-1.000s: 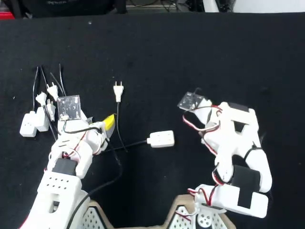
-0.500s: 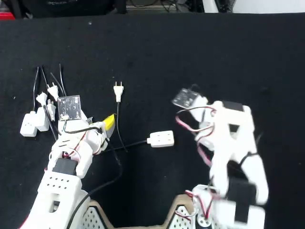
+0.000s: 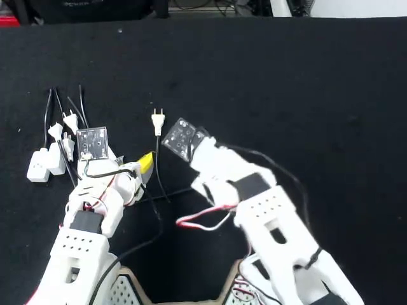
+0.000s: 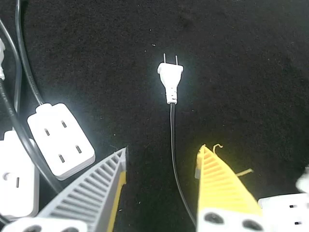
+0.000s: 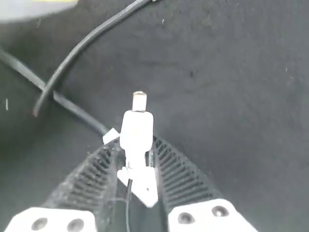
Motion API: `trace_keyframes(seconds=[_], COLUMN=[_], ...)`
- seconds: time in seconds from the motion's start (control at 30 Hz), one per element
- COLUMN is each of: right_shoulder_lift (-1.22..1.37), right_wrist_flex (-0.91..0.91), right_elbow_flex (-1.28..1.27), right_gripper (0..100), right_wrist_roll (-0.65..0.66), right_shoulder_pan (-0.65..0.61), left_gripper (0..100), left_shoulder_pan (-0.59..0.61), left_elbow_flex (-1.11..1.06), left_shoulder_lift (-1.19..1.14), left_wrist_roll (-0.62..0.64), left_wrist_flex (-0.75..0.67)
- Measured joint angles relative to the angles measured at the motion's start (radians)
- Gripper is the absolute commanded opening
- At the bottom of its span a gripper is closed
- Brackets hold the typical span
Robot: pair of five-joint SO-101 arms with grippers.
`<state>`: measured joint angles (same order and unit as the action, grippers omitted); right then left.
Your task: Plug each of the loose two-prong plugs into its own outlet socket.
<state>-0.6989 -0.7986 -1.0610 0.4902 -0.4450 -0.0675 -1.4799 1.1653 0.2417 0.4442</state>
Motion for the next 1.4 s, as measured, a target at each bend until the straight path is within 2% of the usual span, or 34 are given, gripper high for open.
trace_keyframes(seconds=[0.2,0.33,0.53,0.97,1.17,1.4], right_shoulder_lift=[0.0,-0.002,-0.002,-0.002,-0.003,-0.003], right_wrist_flex=[0.396,0.519,0.546,0.548,0.548,0.548], right_elbow_flex=[-0.221,-0.281,-0.304,-0.304,-0.316,-0.316], right_gripper=[1.1,1.1,1.1,1.1,1.1,1.1], right_wrist_roll=[-0.124,-0.152,-0.155,-0.157,-0.155,-0.155], right_shoulder_pan=[-0.025,-0.043,-0.124,-0.137,-0.178,-0.184], left_gripper=[23,24,24,24,24,24], left_shoulder_pan=[0.0,-0.035,-0.112,-0.117,-0.058,-0.106], left_elbow_flex=[0.0,0.0,0.0,0.0,0.0,0.0], left_shoulder_lift=[0.0,0.0,0.0,0.0,0.0,0.0], left_wrist_roll=[0.0,0.0,0.003,0.003,0.003,0.003], left_wrist_flex=[0.0,0.0,0.0,-0.018,-0.08,-0.08])
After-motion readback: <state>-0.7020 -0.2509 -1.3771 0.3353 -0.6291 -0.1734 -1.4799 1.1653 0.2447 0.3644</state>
